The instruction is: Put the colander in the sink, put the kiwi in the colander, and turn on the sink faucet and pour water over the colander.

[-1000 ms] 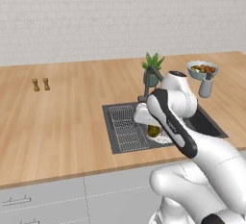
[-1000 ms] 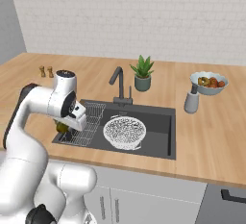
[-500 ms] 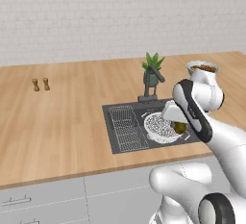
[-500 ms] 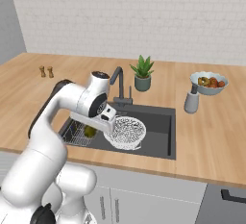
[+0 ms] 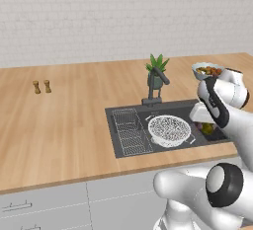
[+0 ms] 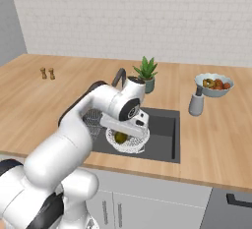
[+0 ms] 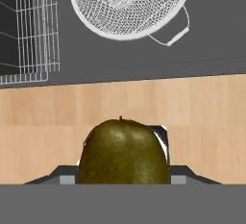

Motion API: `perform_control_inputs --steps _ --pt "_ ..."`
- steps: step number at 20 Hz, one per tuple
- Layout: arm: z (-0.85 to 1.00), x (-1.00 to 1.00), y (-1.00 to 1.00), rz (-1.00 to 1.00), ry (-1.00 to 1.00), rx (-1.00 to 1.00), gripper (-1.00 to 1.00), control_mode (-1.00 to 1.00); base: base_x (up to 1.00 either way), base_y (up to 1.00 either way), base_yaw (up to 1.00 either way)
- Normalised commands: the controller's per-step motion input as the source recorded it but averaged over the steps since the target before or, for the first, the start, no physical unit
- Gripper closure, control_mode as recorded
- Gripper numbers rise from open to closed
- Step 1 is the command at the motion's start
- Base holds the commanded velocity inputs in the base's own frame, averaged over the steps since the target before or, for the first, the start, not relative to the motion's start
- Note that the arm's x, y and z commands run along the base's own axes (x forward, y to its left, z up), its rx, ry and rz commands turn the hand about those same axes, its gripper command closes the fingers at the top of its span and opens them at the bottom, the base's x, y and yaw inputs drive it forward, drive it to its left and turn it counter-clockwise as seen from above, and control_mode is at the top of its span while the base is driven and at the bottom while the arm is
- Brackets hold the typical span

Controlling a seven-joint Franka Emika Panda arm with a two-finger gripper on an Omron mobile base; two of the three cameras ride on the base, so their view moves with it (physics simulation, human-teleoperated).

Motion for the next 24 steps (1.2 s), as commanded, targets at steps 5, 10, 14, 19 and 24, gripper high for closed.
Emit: perform_control_inputs --steps 5,10,14,19,24 --pt "-0.21 0.54 -0.30 0.03 -0.03 0.02 1.00 -1.00 0.00 0.00 0.00" --pt "-0.20 0.69 -0.21 0.05 -0.04 0.11 1.00 -1.00 0.00 0.00 0.00" --pt "-0.45 0.50 -0.07 0.09 -0.09 0.11 1.00 -1.00 0.00 0.00 0.00" --pt "-0.28 0.53 -0.01 0.10 -0.11 0.08 1.00 -1.00 0.00 0.00 0.00" --pt "-0.08 0.50 0.06 0.08 0.00 0.00 1.00 -1.00 0.00 0.00 0.00"
